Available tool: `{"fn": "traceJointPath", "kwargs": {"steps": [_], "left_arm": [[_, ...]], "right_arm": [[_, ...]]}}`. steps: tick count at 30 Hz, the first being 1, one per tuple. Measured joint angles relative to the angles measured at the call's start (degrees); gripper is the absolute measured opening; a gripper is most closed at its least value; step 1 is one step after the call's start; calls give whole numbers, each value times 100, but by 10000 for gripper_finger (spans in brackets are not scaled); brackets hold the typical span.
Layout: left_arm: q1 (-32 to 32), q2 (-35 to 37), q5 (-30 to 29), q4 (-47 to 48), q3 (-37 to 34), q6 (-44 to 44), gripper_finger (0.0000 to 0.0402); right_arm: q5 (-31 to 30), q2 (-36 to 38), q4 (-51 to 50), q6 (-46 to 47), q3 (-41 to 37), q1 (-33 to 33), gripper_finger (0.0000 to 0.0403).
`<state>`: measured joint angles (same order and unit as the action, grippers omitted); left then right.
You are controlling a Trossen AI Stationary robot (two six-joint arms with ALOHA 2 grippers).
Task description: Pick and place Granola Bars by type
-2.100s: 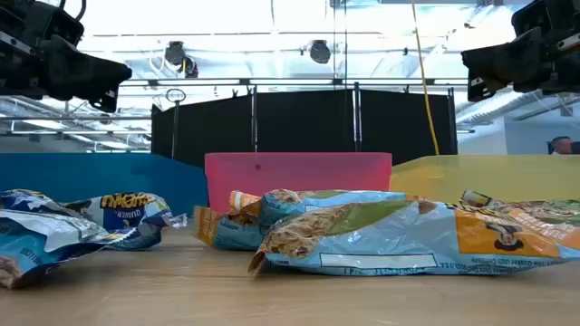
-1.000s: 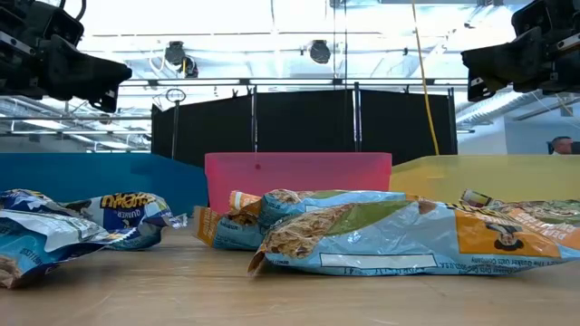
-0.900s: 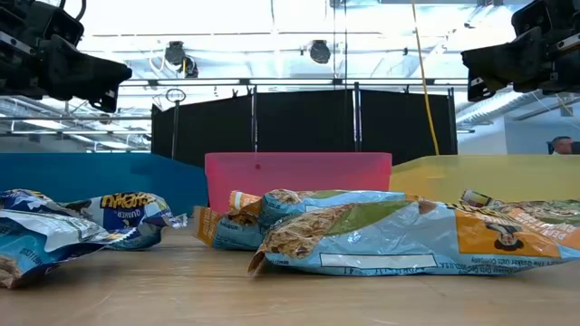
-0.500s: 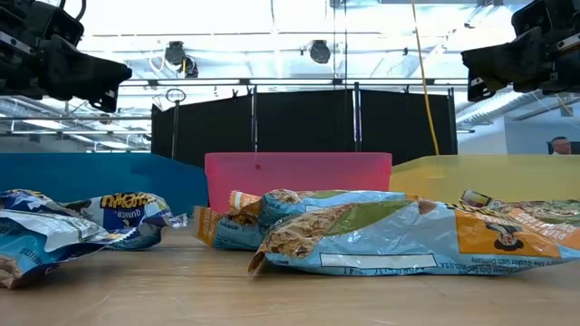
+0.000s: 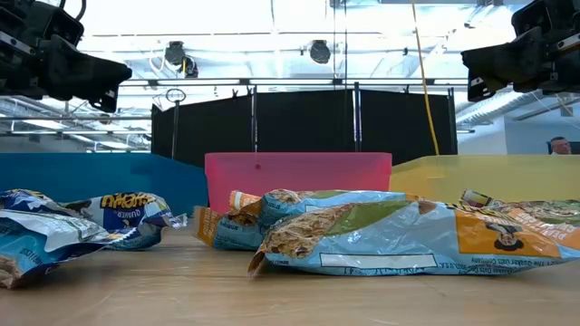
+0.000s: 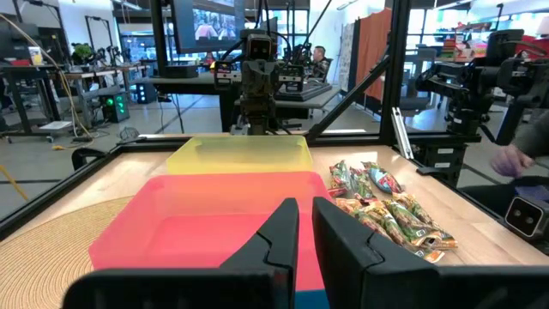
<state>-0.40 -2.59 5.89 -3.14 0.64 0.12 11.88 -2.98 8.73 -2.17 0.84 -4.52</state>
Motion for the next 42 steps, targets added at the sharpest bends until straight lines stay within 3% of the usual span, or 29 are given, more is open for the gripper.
{"fn": "traceJointPath", "kwargs": {"steps": [35, 42], "left_arm": [[0, 0, 2, -64, 0, -16, 47], [-4, -1, -8, -124, -1, -721, 47]], "right_arm": [[1, -1, 0, 0, 0, -1, 0], [2, 0, 13, 0, 0, 0, 0]]}}
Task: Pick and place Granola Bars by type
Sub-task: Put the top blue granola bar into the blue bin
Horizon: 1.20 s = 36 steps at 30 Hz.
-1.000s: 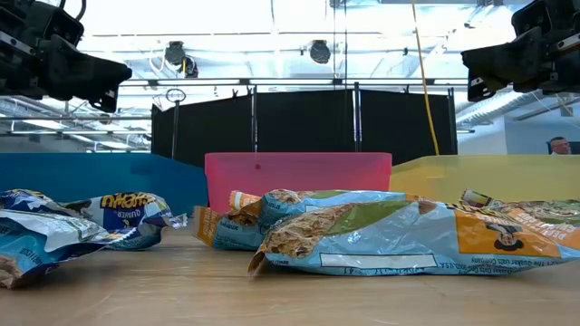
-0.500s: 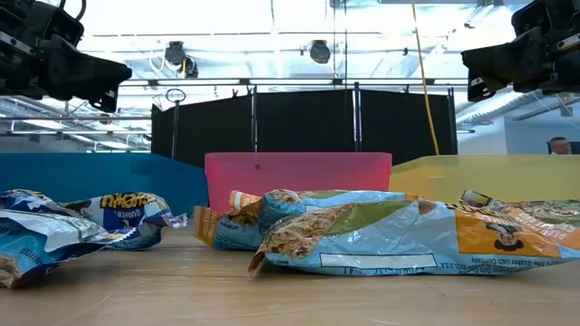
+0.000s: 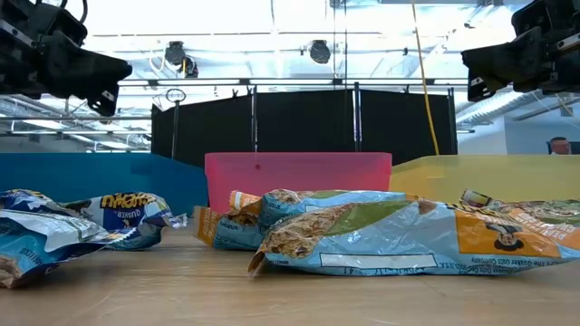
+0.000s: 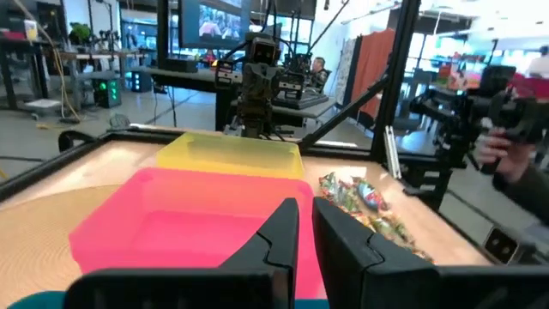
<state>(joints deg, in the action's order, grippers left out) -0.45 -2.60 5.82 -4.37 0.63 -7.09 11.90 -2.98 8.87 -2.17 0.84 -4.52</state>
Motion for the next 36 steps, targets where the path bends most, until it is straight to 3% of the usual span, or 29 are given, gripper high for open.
{"fn": "traceJointPath", "kwargs": {"steps": [9, 12, 17, 21, 28, 36], "left_arm": [[0, 1, 7, -60, -1, -1448, 47], [7, -38, -466, -189, 4, -1620, 47], [-62, -544, -29, 122, 534, -1326, 47], [-333, -1530, -178, 725, 1347, -1076, 47], [-847, -3879, -295, 1230, 2524, -704, 47], [-1379, -6095, -395, 1790, 3883, -911, 47]], "right_arm": [[13, 0, 13, 0, 0, -1, 0], [17, 0, 9, 0, 0, 0, 0], [17, 0, -11, 0, 0, 2, 0], [16, 0, 32, -163, 0, 2, 0], [17, 0, 124, -438, 0, 5, 0], [17, -27, 138, -136, 0, 7, 0]]}}
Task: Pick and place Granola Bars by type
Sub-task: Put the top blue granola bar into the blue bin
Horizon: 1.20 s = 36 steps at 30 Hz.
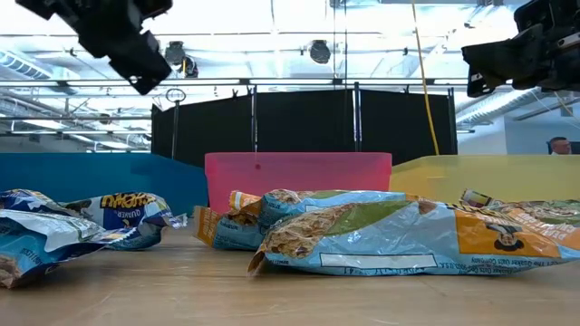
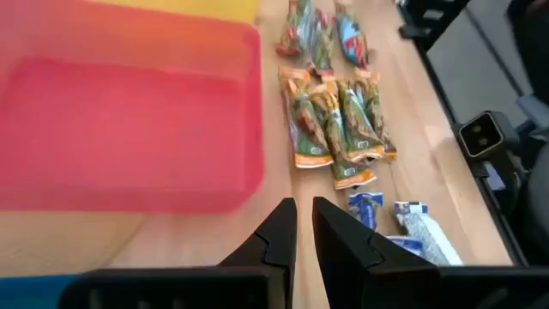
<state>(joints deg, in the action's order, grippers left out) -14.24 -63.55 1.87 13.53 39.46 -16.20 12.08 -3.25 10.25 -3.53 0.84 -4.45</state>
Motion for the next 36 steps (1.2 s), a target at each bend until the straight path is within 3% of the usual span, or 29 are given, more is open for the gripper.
{"fn": "traceJointPath", "kwargs": {"steps": [5, 10, 19, 23, 36], "left_arm": [[-400, -978, -178, 569, 694, -400, 47], [-845, -1714, 196, 671, 1106, -560, 62], [-1307, -2887, 236, 633, 1900, -1345, 212], [-1429, -3429, 199, 627, 2288, -1045, 253], [-1361, -4406, -198, 1241, 2616, -955, 271]], "right_arm": [[2, -4, -18, -45, 0, 2, 0], [0, -4, 70, -277, 0, 2, 0], [0, -4, 69, -567, 0, 2, 0], [0, -4, 69, -658, 0, 2, 0], [0, -4, 129, -661, 0, 4, 0]]}}
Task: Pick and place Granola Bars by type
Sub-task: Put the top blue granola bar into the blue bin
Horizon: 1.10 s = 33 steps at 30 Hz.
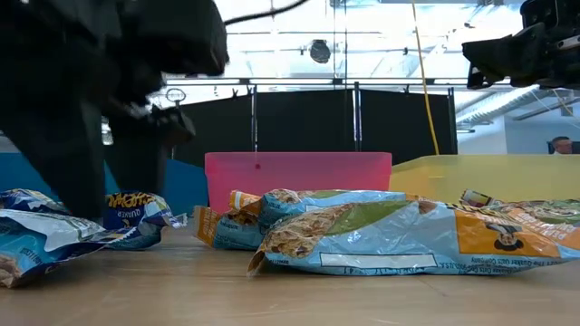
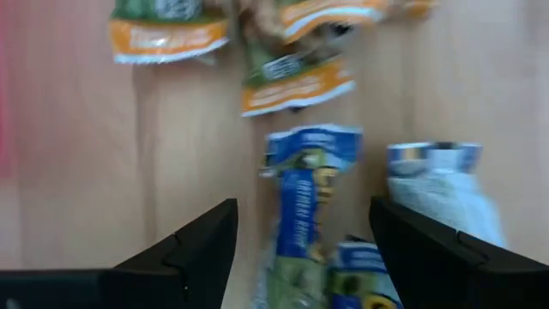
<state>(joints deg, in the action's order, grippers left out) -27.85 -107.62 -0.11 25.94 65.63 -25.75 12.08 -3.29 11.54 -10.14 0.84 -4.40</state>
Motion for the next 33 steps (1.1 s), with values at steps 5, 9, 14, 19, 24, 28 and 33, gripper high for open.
{"fn": "traceJointPath", "kwargs": {"steps": [5, 9, 14, 19, 24, 28, 33], "left_arm": [[6, -169, -81, 128, 27, 160, 271], [14, -200, -53, 108, 28, 251, 270], [17, -194, -51, 118, 17, 283, 225], [27, -198, -73, 157, 9, 163, 135], [28, -125, 172, 252, 87, 325, 51], [-16, 182, 568, 335, 279, 599, 45], [-120, 692, 189, 1195, 828, 879, 53]], "right_arm": [[-2, 0, 23, 1, 0, 0, 0], [-2, 2, 22, 1, 0, 0, 0], [-2, 0, 21, 1, 0, 0, 0], [0, 2, 21, 1, 0, 0, 0], [0, 0, 21, 1, 0, 0, 0], [-1, 2, 19, 1, 0, 0, 0], [-2, 2, 30, 1, 0, 0, 0]]}}
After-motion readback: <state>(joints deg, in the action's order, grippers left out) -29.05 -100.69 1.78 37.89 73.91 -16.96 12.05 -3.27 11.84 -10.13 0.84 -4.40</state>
